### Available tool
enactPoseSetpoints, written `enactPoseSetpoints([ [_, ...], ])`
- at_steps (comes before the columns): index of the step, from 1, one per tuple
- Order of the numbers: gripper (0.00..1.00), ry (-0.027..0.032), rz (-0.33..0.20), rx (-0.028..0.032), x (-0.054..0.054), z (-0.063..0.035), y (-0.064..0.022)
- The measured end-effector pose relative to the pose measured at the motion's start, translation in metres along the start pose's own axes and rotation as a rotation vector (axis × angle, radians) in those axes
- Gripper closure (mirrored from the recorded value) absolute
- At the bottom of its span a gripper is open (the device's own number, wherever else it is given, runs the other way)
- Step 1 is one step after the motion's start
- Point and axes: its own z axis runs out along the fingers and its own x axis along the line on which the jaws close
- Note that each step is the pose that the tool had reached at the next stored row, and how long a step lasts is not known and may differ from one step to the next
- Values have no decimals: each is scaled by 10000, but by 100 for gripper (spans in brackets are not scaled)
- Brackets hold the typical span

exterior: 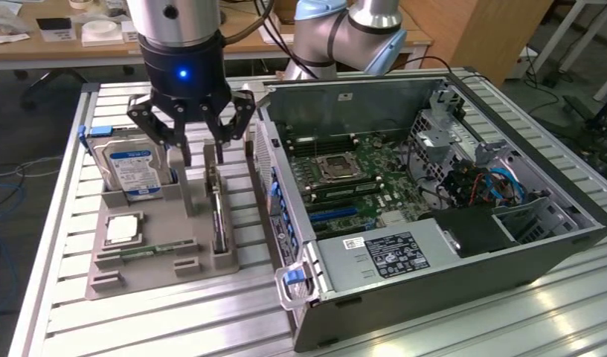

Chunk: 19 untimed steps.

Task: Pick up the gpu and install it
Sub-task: 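Pick up the gpu and move the gpu toward the slot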

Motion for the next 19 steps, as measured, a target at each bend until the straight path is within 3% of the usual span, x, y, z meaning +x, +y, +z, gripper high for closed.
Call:
enactPoseSetpoints([
  [19,53,3,1,-3,1,204,-11],
])
